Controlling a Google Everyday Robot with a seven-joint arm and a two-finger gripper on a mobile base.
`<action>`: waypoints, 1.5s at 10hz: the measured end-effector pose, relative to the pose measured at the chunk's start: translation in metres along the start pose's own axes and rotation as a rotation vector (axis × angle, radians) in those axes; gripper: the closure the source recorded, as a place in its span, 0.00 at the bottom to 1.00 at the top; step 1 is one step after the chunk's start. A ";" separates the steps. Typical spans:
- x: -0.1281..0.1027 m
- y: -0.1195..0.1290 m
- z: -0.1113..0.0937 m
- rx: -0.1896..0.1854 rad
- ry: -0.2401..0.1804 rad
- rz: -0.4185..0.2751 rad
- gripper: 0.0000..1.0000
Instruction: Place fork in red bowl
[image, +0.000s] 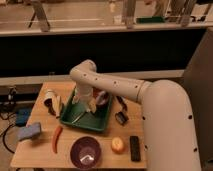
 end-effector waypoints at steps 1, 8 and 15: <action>0.003 -0.001 0.003 0.009 -0.001 0.008 0.20; 0.021 -0.003 0.045 -0.036 -0.031 0.135 0.20; 0.023 0.002 0.076 -0.033 -0.060 0.209 0.20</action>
